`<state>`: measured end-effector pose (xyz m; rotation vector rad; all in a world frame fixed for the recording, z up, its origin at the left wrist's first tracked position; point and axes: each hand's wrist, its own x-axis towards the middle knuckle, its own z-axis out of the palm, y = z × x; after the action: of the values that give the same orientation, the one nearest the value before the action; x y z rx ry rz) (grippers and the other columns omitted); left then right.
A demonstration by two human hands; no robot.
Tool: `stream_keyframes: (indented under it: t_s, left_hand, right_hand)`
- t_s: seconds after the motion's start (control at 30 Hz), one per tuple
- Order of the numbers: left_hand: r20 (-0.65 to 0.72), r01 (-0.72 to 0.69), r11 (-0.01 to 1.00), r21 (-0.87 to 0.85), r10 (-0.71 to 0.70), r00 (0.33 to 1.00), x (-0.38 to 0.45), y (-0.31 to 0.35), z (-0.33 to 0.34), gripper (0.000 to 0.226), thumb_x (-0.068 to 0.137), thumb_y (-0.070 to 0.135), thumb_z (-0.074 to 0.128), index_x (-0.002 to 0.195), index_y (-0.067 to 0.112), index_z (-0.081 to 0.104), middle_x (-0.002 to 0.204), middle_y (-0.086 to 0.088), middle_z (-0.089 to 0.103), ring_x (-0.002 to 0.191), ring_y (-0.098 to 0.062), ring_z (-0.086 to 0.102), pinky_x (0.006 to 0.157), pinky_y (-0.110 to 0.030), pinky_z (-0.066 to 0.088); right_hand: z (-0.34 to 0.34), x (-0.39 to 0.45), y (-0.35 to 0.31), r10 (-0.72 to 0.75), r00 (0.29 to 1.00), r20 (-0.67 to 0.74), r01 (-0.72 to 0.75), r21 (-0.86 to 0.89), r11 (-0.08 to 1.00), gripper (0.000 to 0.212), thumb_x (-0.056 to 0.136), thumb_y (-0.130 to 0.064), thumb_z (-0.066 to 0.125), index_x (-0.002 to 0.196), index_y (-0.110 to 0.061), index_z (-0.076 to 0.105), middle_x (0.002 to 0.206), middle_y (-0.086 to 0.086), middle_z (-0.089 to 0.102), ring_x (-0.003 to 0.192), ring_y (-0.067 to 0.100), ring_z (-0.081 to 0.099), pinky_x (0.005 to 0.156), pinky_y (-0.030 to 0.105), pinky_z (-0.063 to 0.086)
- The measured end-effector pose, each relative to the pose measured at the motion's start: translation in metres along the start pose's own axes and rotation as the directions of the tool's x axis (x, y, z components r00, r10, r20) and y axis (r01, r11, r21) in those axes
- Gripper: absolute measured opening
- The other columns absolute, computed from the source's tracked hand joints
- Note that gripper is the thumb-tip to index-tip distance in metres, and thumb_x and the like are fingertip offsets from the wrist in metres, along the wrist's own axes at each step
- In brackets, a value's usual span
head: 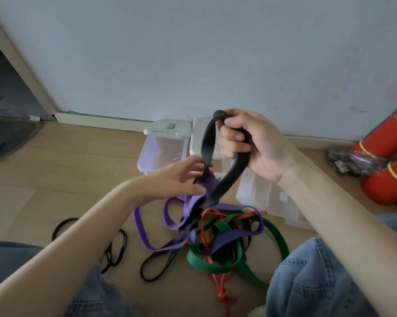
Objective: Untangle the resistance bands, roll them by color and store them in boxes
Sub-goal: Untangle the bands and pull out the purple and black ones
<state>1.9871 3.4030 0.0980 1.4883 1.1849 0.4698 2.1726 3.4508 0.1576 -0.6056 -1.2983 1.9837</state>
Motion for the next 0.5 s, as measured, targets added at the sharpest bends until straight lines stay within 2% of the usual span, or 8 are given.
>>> stream_keyframes:
  t_s: [0.1, 0.17, 0.23, 0.27, 0.33, 0.37, 0.43, 0.5]
  left_hand:
    - [-0.148, 0.018, 0.989, 0.144, 0.004, 0.989, 0.004, 0.002, 0.010, 0.019, 0.090, 0.019, 0.058, 0.100, 0.004, 0.061, 0.102, -0.015, 0.068, 0.091, -0.022, 0.065, 0.081, -0.025, 0.051]
    - [-0.279, -0.009, 0.983, 0.181, 0.060, 0.959, 0.002, 0.010, 0.003, 0.017, 0.089, 0.025, 0.057, 0.085, 0.010, 0.062, 0.085, -0.009, 0.069, 0.076, -0.016, 0.067, 0.070, -0.024, 0.054]
    - [-0.409, -0.184, 0.976, -0.113, 0.123, 0.904, -0.006, 0.029, -0.014, 0.027, 0.087, 0.032, 0.054, 0.066, 0.018, 0.061, 0.062, 0.004, 0.063, 0.057, -0.010, 0.062, 0.056, -0.018, 0.051]
    - [-0.453, -0.293, 0.899, -0.326, 0.124, 0.883, -0.010, 0.038, -0.023, 0.035, 0.089, 0.035, 0.052, 0.057, 0.022, 0.059, 0.054, 0.006, 0.055, 0.049, -0.011, 0.055, 0.050, -0.017, 0.047]
    - [-0.455, -0.338, 0.774, -0.535, 0.073, 0.887, -0.015, 0.047, -0.033, 0.044, 0.093, 0.035, 0.048, 0.052, 0.021, 0.053, 0.051, 0.004, 0.043, 0.040, -0.011, 0.042, 0.040, -0.017, 0.038]
    - [-0.439, -0.252, 0.838, -0.485, 0.016, 0.898, -0.015, 0.047, -0.032, 0.045, 0.096, 0.033, 0.044, 0.055, 0.017, 0.052, 0.052, 0.002, 0.040, 0.037, -0.011, 0.038, 0.037, -0.016, 0.033]
    - [-0.422, -0.073, 0.929, -0.364, -0.094, 0.902, -0.016, 0.043, -0.025, 0.041, 0.099, 0.030, 0.038, 0.063, 0.012, 0.048, 0.052, 0.001, 0.034, 0.034, -0.009, 0.033, 0.035, -0.014, 0.026]
    - [-0.418, -0.080, 0.895, -0.439, -0.125, 0.900, -0.017, 0.043, -0.024, 0.037, 0.098, 0.027, 0.037, 0.065, 0.012, 0.044, 0.049, 0.004, 0.031, 0.033, -0.008, 0.028, 0.034, -0.014, 0.023]
  right_hand:
    - [-0.006, -0.002, 0.000, -0.019, 0.998, -0.057, 0.016, -0.040, 0.999, 0.018, 0.091, -0.001, 0.036, 0.081, -0.005, 0.051, 0.048, -0.007, 0.033, 0.038, 0.005, 0.026, 0.042, 0.020, 0.024]
    - [-0.011, -0.003, -0.004, -0.047, 0.996, -0.075, 0.043, -0.062, 0.997, 0.016, 0.090, -0.003, 0.039, 0.083, -0.005, 0.053, 0.049, -0.006, 0.035, 0.038, 0.005, 0.026, 0.042, 0.020, 0.023]
    - [-0.019, -0.002, -0.011, -0.097, 0.986, -0.137, 0.073, -0.169, 0.983, 0.017, 0.087, -0.006, 0.041, 0.083, -0.008, 0.058, 0.049, -0.005, 0.039, 0.039, 0.006, 0.027, 0.041, 0.019, 0.026]
    - [-0.023, -0.001, -0.013, -0.124, 0.974, -0.189, 0.061, -0.309, 0.949, 0.019, 0.087, -0.007, 0.042, 0.082, -0.010, 0.060, 0.049, -0.005, 0.041, 0.040, 0.007, 0.029, 0.041, 0.017, 0.028]
    - [-0.027, 0.000, -0.008, -0.145, 0.952, -0.271, -0.073, -0.657, 0.750, 0.023, 0.092, -0.008, 0.042, 0.083, -0.012, 0.063, 0.051, -0.005, 0.049, 0.044, 0.008, 0.038, 0.044, 0.016, 0.032]
    - [-0.027, 0.001, -0.002, -0.105, 0.952, -0.289, -0.165, -0.769, 0.618, 0.023, 0.094, -0.010, 0.042, 0.084, -0.013, 0.063, 0.054, -0.004, 0.052, 0.047, 0.009, 0.042, 0.047, 0.017, 0.034]
    - [-0.029, 0.001, 0.012, 0.031, 0.948, -0.315, -0.296, -0.845, 0.445, 0.019, 0.096, -0.018, 0.044, 0.086, -0.016, 0.061, 0.061, -0.003, 0.057, 0.047, 0.008, 0.049, 0.050, 0.019, 0.037]
    - [-0.032, -0.001, 0.017, 0.104, 0.945, -0.310, -0.326, -0.869, 0.373, 0.014, 0.095, -0.027, 0.048, 0.090, -0.022, 0.059, 0.066, -0.005, 0.062, 0.047, 0.004, 0.052, 0.050, 0.018, 0.039]
